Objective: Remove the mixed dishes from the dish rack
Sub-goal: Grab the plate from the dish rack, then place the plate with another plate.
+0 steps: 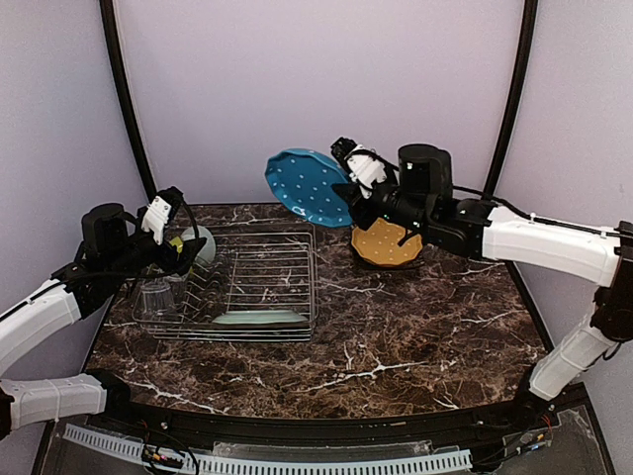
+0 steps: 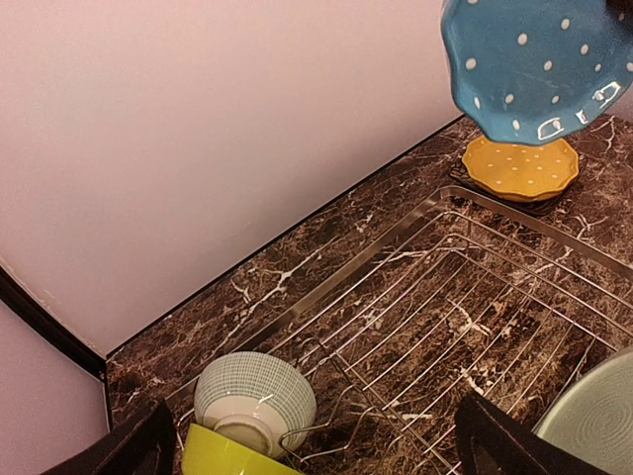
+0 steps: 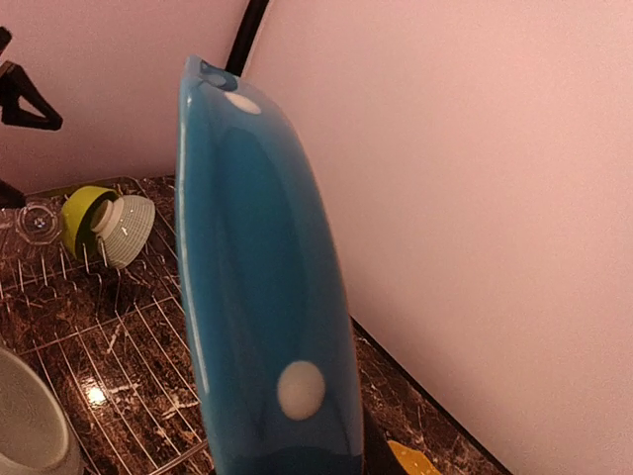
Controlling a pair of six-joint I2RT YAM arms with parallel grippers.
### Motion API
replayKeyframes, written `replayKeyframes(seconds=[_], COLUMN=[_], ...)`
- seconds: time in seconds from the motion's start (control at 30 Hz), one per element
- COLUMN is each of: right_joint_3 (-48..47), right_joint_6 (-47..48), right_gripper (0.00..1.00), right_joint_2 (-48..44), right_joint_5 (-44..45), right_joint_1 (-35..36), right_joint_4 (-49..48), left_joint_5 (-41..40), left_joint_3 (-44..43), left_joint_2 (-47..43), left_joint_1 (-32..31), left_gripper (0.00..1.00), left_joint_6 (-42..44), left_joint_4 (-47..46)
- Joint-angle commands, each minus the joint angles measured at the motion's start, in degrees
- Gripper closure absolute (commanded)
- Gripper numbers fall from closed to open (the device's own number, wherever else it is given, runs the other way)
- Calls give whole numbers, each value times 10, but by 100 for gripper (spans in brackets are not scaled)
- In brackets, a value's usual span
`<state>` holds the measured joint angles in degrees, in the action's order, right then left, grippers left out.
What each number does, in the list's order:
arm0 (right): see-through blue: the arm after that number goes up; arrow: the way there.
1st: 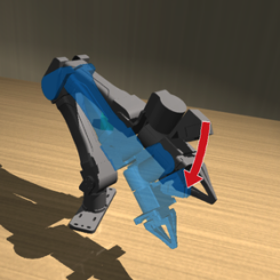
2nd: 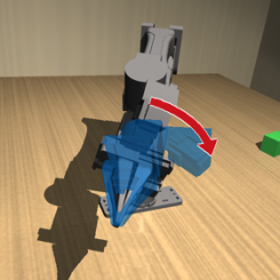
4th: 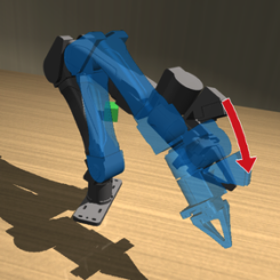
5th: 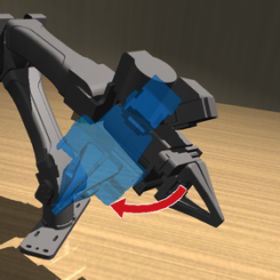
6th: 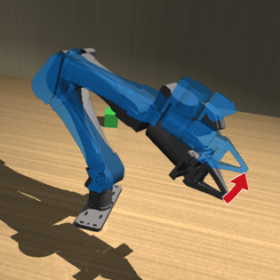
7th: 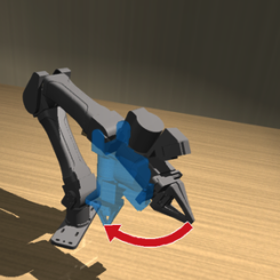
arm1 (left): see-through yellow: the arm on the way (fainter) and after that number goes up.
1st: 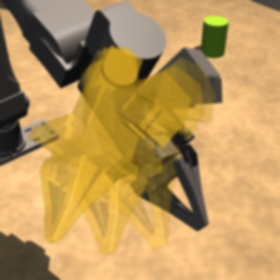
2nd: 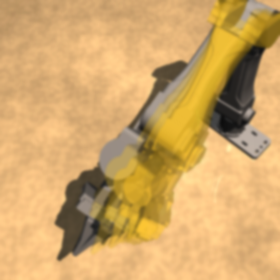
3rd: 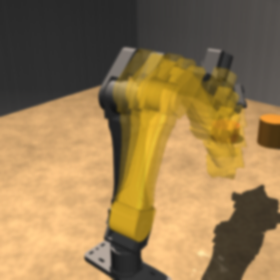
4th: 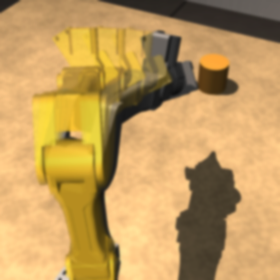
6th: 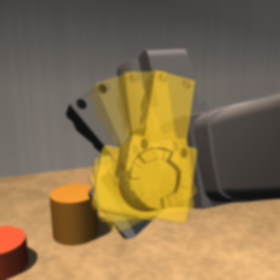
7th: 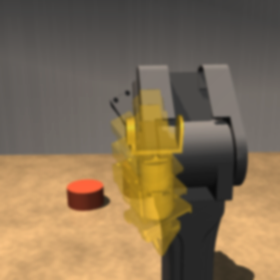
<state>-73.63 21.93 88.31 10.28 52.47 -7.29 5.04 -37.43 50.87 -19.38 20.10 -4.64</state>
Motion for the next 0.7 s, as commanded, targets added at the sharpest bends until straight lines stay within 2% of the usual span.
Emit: replayKeyframes(seconds=[0.0,0.2,0.4,0.67], right_joint_3=[10,46,98,115], right_joint_6=[-151,-288,-398,-494], right_gripper=[100,100,100,100], right_joint_2=[-58,-87,-99,-53], right_joint_5=[-41,-116,-216,-313], right_joint_1=[-61,-183,-302,-404], right_joint_4=[-33,31,34,24], left_joint_5=[-2,-2,0,-4], left_joint_3=[-6,-7,-6,-3], left_joint_2=[-8,-9,-8,-11], left_joint_1=[4,4,4,3], left_gripper=[1,1,1,1], left_joint_6=[-12,-17,-19,-18], left_joint_4=[-5,-5,0,1])
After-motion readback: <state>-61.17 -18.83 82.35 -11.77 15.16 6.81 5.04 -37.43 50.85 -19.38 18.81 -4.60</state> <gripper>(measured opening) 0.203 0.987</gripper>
